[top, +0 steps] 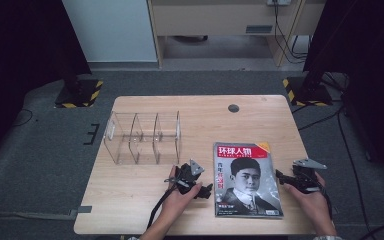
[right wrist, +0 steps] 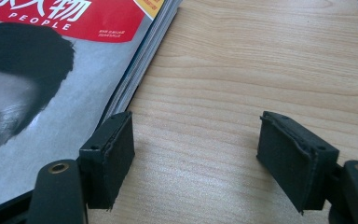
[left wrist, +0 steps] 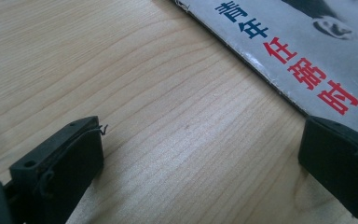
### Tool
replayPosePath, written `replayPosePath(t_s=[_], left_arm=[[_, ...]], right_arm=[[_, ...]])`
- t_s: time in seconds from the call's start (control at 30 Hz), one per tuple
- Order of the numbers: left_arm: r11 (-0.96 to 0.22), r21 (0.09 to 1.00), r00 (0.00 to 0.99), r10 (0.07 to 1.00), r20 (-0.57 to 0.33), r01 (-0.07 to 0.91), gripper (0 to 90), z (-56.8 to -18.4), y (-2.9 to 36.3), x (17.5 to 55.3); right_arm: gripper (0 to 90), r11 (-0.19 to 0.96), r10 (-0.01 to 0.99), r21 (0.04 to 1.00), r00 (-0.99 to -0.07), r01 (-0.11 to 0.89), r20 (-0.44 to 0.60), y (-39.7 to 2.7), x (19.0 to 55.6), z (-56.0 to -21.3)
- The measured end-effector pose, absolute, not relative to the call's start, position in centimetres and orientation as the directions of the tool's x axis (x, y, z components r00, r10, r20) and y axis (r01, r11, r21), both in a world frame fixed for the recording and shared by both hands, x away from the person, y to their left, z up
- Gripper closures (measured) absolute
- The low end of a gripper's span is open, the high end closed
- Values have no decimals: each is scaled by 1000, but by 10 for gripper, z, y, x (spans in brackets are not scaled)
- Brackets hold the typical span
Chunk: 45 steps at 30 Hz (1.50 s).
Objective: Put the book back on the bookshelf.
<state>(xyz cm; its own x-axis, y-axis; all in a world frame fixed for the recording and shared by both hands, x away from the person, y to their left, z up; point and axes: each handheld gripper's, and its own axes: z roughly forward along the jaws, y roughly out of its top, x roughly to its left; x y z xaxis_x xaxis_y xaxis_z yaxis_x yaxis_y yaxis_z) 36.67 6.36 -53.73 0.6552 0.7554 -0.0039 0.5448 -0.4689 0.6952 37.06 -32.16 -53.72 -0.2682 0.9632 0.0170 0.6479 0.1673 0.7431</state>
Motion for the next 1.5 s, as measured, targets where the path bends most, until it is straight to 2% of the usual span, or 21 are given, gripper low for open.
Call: replayPosePath(t_s=[0.2, 0.3, 0.6, 0.7, 0.93, 1.03, 1.5], left_arm=[[-460, 701, 651, 759, -8, 545, 4, -537, 64, 366], [-432, 715, 649, 760, -40, 550, 44, -535, 65, 365], [-403, 751, 675, 734, -76, 523, 59, -528, 56, 356], [-402, 755, 689, 719, -91, 519, 77, -527, 52, 353], [-427, 758, 724, 684, -85, 493, 124, -527, 40, 347], [-458, 753, 741, 669, -58, 472, 125, -528, 33, 344], [-495, 741, 772, 634, -50, 454, 134, -533, 12, 338]], right_arm=[[278, 149, 970, 738, -242, 658, 19, -328, 368, -534], [275, 102, 978, 761, -205, 641, 42, -334, 365, -526], [188, 117, 952, 787, -295, 605, 85, -314, 361, -516], [142, 159, 932, 771, -353, 616, 89, -300, 361, -519], [105, 200, 897, 762, -428, 616, 111, -292, 363, -525], [118, 207, 894, 752, -434, 626, 114, -289, 365, -528], [174, 251, 875, 736, -473, 628, 105, -275, 368, -535]])
